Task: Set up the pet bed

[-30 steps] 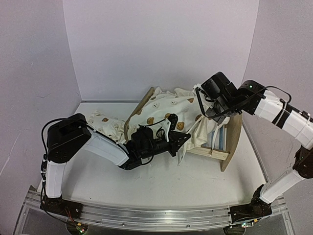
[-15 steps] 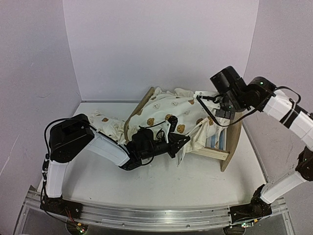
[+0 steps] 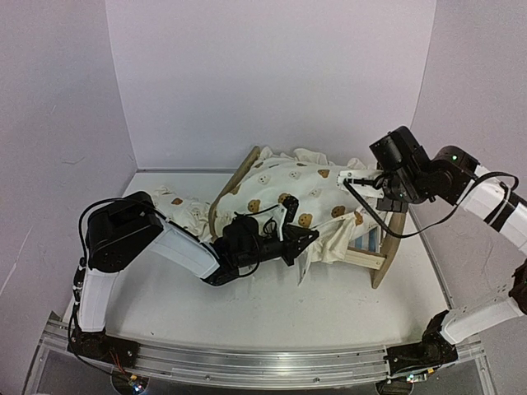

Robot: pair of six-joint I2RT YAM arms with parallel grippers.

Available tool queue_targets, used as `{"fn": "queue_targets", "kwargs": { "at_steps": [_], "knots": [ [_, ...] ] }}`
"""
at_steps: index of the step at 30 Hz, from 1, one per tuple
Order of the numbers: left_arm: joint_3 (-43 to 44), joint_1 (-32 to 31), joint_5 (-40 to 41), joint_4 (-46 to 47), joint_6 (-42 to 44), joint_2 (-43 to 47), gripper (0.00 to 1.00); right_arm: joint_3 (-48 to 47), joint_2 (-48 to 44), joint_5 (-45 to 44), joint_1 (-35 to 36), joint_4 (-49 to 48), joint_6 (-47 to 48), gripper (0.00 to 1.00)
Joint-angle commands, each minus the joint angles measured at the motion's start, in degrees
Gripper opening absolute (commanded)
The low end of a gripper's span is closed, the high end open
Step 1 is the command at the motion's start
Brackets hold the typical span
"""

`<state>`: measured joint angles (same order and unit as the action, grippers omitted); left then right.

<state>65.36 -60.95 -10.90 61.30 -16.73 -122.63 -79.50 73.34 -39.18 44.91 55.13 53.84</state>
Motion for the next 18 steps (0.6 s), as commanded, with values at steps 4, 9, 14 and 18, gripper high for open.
{"fn": "queue_targets", "kwargs": {
  "at_steps": [4,9,14,18],
  "knots": [
    [0.1,0.7,-1.1,0.0,-0.9,-0.2,0.0,7.9,-0.2,0.4,-0.3,-4.8,-5.8,0.0],
    [0.0,0.7,-1.0,0.1,-0.7,0.1,0.0,10.6,-1.6,-0.5,-0.6,-4.7,-7.1,0.0],
    [0.3,0.9,-1.7,0.1,-0.5,0.5,0.0,12.4,-2.4,4.2,-0.6,-4.4,-12.8,0.0],
    [0.0,0.8,-1.8,0.1,-0.6,1.5,0.0,14.9,0.8,3.2,-0.7,-5.5,-29.3,0.0]
  ]
}}
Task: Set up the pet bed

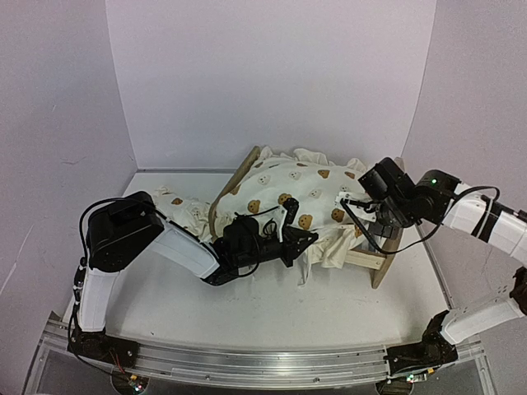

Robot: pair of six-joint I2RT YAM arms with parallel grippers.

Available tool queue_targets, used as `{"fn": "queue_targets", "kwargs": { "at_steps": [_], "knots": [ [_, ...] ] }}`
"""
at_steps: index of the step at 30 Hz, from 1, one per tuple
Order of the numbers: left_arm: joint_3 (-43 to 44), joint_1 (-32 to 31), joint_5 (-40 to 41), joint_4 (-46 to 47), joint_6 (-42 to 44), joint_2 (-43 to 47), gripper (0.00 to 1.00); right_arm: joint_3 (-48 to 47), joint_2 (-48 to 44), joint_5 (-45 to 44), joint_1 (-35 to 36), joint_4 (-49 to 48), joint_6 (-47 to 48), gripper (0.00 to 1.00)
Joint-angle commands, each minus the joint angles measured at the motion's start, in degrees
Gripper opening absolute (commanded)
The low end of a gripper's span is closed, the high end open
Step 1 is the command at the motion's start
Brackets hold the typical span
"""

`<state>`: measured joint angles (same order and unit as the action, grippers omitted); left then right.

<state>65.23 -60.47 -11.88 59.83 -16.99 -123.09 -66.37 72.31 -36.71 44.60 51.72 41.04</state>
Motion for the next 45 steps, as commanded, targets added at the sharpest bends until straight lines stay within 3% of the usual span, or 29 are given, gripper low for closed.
{"fn": "queue_targets", "kwargs": {
  "at_steps": [1,6,9,13,19,21,27,29,33,37,40,42,44,45],
  "knots": [
    [-0.1,0.4,-1.0,1.5,-0.3,2.5,0.0,0.9,2.9,0.2,-0.4,-2.1,-22.9,0.0],
    [-1.2,0.4,-1.9,1.4,0.1,5.5,0.0,-1.9,8.1,-2.8,-0.4,6.2,-56.8,0.0],
    [-1.0,0.3,-2.2,1.5,-0.3,6.0,0.0,0.0,10.1,-6.7,-0.5,10.9,-70.5,0.0],
    [0.4,0.3,-4.1,1.5,-1.9,4.6,0.0,1.7,10.4,-13.3,-2.6,12.1,-79.8,0.0],
    [2.6,-0.3,-6.6,1.5,-2.4,2.7,0.0,-0.2,16.6,-22.4,-5.3,4.9,-74.4,0.0],
    [3.1,-0.5,-7.4,1.5,-2.3,2.1,0.0,-0.3,18.2,-20.5,-5.6,0.9,-68.8,0.02],
    [3.8,-0.6,-7.8,1.4,-2.4,-0.5,0.0,-0.6,13.5,2.8,-5.4,7.6,-69.4,0.3],
    [4.2,-0.6,-8.0,1.4,-2.2,-1.5,0.0,-1.9,9.9,9.8,-5.3,10.3,-69.0,0.44],
    [4.9,-0.6,-8.4,1.4,-1.4,-2.2,0.0,-6.0,4.8,18.4,-5.3,18.2,-69.7,0.66],
    [5.0,-0.6,-8.3,1.2,-0.3,-2.2,0.0,-9.2,-1.0,16.4,-5.4,21.9,-70.5,0.87],
    [5.0,-0.6,-7.9,1.1,0.1,-2.5,0.0,-11.0,-2.5,8.9,-5.4,22.7,-71.6,0.98],
    [5.2,-0.6,-7.7,1.0,0.4,-2.6,0.0,-10.7,-2.1,1.1,-5.7,23.0,-73.0,0.98],
    [5.3,-0.6,-7.6,0.8,0.6,-2.8,0.0,-10.6,-1.4,0.2,-5.9,23.1,-73.9,0.98],
    [5.4,-0.6,-7.6,0.6,0.6,-2.7,0.0,-10.8,-1.5,3.4,-5.9,22.1,-72.7,0.88]
  ]
}}
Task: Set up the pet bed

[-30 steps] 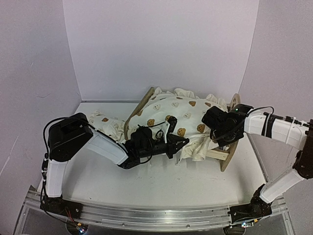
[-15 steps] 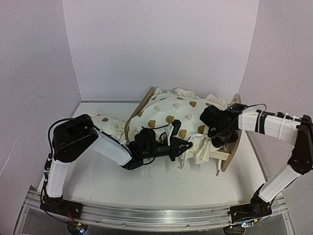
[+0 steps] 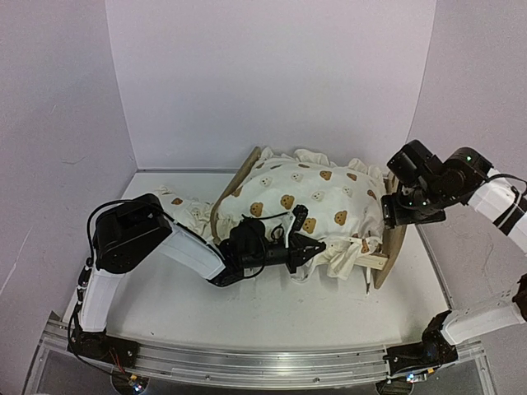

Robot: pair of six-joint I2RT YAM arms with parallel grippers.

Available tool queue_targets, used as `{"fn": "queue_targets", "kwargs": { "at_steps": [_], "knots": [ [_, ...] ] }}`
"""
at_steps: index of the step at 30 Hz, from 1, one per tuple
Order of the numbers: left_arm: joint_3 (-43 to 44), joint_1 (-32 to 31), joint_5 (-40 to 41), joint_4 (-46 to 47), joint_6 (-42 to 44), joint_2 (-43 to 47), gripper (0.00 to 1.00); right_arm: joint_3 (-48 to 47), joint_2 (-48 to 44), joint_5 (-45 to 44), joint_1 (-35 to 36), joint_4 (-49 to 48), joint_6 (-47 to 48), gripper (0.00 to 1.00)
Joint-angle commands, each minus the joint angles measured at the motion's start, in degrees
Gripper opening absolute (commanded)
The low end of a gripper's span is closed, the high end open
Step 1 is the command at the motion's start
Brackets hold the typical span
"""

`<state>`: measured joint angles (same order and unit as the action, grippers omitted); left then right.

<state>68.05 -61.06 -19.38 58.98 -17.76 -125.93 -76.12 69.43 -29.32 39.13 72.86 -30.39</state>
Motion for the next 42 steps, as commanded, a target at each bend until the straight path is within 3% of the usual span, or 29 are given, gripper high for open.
{"fn": "queue_targets", "kwargs": {
  "at_steps": [1,3,5,11,14,17,22,25,32,39,42],
  "knots": [
    [2.7,-0.1,-0.1,1.4,1.4,0.1,0.0,-0.7,0.5,-0.3,-0.3,-1.0,1.5,0.8],
    [2.8,-0.1,0.2,1.2,1.5,0.0,0.0,1.4,-3.9,11.2,0.3,-6.5,5.8,0.75],
    [2.9,-0.2,0.7,1.1,1.3,-0.2,0.0,4.1,-6.8,18.1,1.8,-8.0,3.3,0.69],
    [2.5,0.0,3.6,0.7,2.1,-0.4,0.0,20.7,-11.1,14.7,19.4,-14.5,-16.0,0.69],
    [2.4,0.2,4.1,0.5,2.1,-0.5,0.0,29.8,-8.8,11.2,22.6,-20.9,-23.1,0.68],
    [2.0,0.3,3.9,0.4,2.2,-0.1,0.0,36.3,-4.4,1.7,22.7,-25.7,-30.1,0.47],
    [1.3,0.3,4.2,0.3,2.4,0.2,0.0,38.3,5.8,-11.7,21.2,-33.4,-33.2,0.46],
    [1.2,0.4,4.2,0.3,2.4,0.3,0.0,40.1,10.6,-6.4,15.2,-39.7,-30.9,0.43],
    [0.7,0.5,4.6,0.3,2.9,0.6,0.0,44.9,14.0,-4.3,13.4,-50.3,-28.8,0.41],
    [0.7,1.0,4.3,0.3,2.7,0.3,0.0,48.7,13.5,-0.5,9.9,-52.4,-29.9,0.38],
    [1.0,1.1,4.2,0.3,2.6,-0.1,0.0,48.3,12.9,1.1,10.2,-51.7,-27.9,0.42]
  ]
}}
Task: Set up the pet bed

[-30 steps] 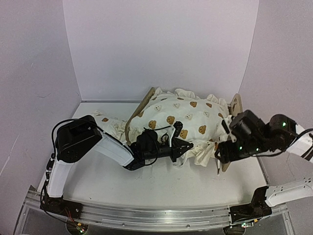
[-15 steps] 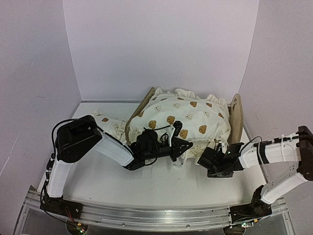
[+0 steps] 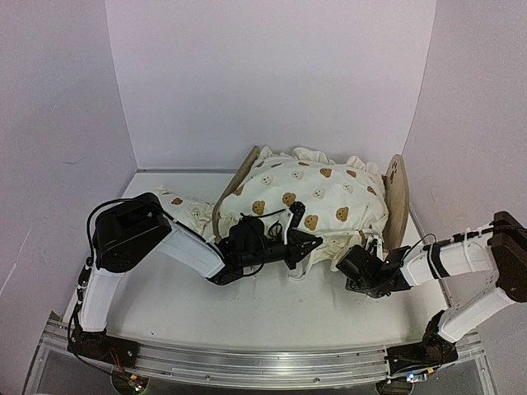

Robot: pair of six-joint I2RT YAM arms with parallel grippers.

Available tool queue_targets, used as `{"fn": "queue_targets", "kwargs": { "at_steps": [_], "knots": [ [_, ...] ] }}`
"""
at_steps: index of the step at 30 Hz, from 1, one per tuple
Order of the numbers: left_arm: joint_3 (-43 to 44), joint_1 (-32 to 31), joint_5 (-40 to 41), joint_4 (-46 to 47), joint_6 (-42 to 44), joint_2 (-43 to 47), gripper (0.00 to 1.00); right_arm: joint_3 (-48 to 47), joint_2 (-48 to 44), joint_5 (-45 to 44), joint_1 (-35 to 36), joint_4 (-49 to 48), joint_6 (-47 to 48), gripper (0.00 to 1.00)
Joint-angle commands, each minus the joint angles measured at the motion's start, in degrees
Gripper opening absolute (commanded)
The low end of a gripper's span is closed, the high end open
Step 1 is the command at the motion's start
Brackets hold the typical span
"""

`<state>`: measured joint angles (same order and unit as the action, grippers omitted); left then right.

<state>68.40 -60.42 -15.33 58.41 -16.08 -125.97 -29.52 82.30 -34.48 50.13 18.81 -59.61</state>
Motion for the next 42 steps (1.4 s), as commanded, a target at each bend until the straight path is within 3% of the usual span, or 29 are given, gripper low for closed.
{"fn": "queue_targets", "kwargs": {
  "at_steps": [1,6,9,14,17,21,24,30,33,36,42],
  "knots": [
    [0.9,0.4,0.1,0.9,1.0,-0.3,0.0,1.0,-0.4,5.6,-0.3,4.5,1.4,0.45],
    [1.4,0.9,0.0,0.9,0.4,-0.6,0.0,1.0,-8.7,7.9,2.3,14.0,-1.6,0.51],
    [2.2,0.9,-0.5,0.9,0.1,-1.1,0.0,4.3,-13.2,7.6,2.3,14.0,-3.2,0.54],
    [2.6,0.9,-1.6,0.9,-0.6,-1.8,0.0,3.2,-6.4,5.0,1.3,12.9,-6.4,0.71],
    [1.9,0.9,-1.4,0.8,-0.4,-1.1,0.0,4.6,-2.4,6.8,-0.4,4.8,-5.9,0.71],
    [1.0,0.9,-0.9,0.8,-0.3,-0.3,0.0,6.6,0.6,7.2,-1.7,-2.8,-4.8,0.58],
    [0.7,0.9,-0.7,0.8,-0.2,0.1,0.0,8.4,3.1,9.2,-1.7,-5.1,-7.9,0.44],
    [0.9,0.9,-1.7,0.8,-0.6,0.4,0.0,11.1,2.9,9.6,-1.5,-8.5,-8.9,0.0],
    [0.9,0.9,-2.7,0.8,-0.7,0.7,0.0,11.2,2.0,10.2,-1.5,-7.9,-8.2,0.0],
    [0.6,0.8,-4.3,0.7,-0.8,1.4,0.0,10.0,-3.6,11.6,0.6,-1.4,-7.6,0.0],
    [0.8,-1.5,-5.3,-0.5,1.0,3.0,0.0,8.2,-27.7,20.7,5.2,15.8,-6.4,0.0]
  ]
}}
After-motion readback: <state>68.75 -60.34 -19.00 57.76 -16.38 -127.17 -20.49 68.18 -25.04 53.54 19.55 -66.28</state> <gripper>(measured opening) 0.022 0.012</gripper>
